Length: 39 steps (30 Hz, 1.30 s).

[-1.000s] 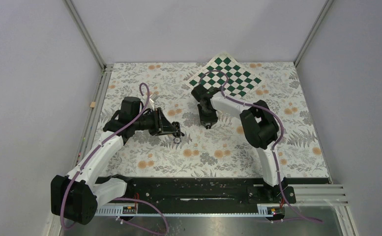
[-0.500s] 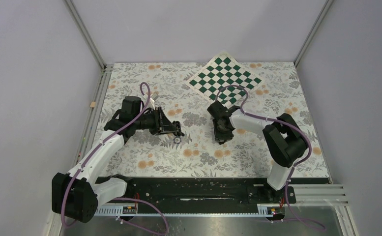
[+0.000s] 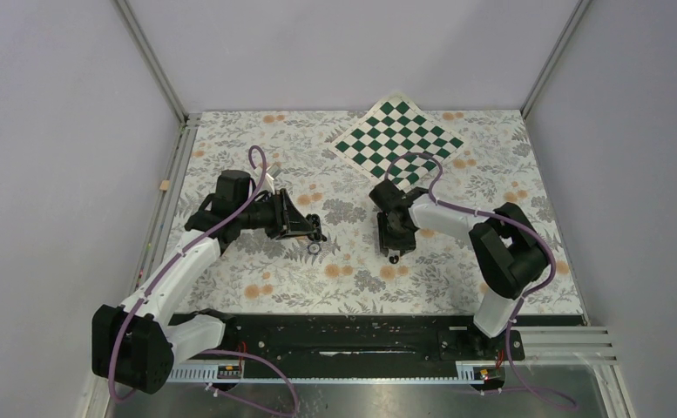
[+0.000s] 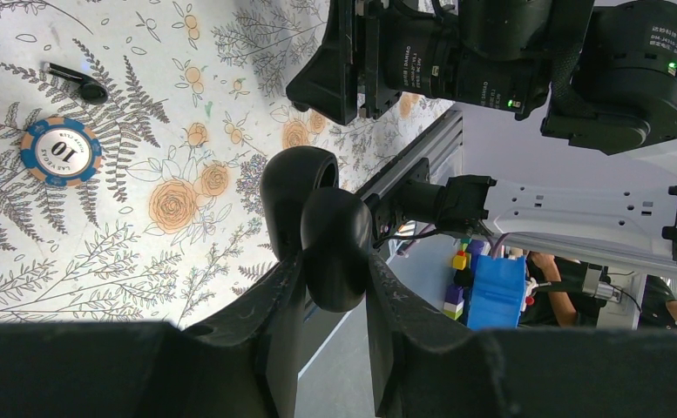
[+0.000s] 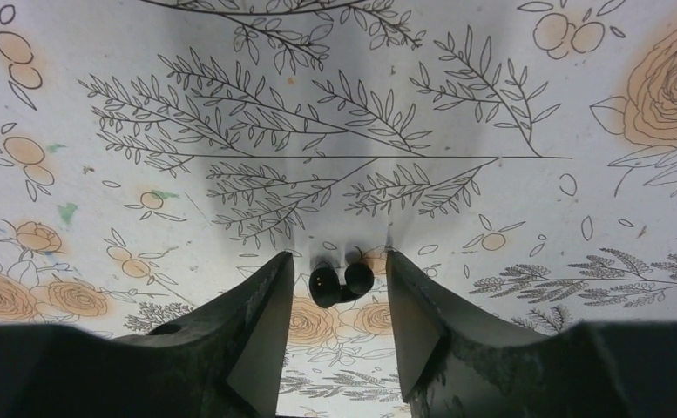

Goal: Insert the wireless bluetooth earbuds into the charging case
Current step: Place the right earbud at the center of the board, then pick up the right earbud from the center of the board.

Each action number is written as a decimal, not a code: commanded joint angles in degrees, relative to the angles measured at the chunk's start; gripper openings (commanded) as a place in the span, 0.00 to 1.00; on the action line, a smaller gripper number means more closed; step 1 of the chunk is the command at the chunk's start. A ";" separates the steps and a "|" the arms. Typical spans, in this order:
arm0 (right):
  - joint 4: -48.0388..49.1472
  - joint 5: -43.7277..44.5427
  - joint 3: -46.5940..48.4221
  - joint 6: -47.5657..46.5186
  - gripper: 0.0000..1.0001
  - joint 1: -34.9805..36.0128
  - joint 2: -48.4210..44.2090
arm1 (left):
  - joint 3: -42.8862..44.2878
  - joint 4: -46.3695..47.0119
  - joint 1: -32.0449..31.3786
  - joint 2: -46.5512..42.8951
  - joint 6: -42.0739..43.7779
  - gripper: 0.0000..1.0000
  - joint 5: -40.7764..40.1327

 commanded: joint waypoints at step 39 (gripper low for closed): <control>8.57 5.03 -11.75 12.44 0.36 -0.06 -9.27 | 0.34 3.45 0.12 -0.80 -0.15 0.00 1.97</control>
